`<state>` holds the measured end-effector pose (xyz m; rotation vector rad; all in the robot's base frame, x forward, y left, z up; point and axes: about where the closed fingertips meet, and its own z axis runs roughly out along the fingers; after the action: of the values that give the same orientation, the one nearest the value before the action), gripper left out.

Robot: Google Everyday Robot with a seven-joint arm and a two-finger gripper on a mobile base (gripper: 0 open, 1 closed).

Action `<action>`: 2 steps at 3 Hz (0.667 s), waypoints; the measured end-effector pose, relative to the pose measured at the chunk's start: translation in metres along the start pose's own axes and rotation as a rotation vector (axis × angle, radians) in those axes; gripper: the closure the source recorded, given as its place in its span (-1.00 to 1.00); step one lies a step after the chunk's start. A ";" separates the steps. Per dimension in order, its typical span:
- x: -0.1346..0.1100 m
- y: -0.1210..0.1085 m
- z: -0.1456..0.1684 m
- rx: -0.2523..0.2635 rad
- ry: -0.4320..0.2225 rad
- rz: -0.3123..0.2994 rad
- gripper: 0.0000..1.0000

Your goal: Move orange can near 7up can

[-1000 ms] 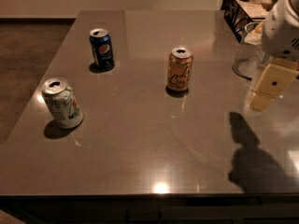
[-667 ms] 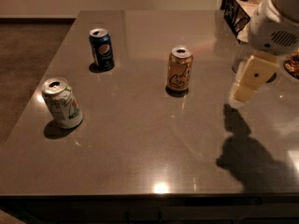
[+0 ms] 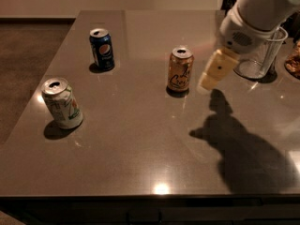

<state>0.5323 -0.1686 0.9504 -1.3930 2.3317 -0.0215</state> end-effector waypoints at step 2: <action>-0.045 -0.010 0.038 -0.013 -0.141 0.114 -1.00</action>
Offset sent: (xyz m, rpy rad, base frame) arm 0.0654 0.0618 -0.0246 0.2717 -0.0577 -0.1079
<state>0.5727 -0.1276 0.9333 -1.2244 2.2932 0.1216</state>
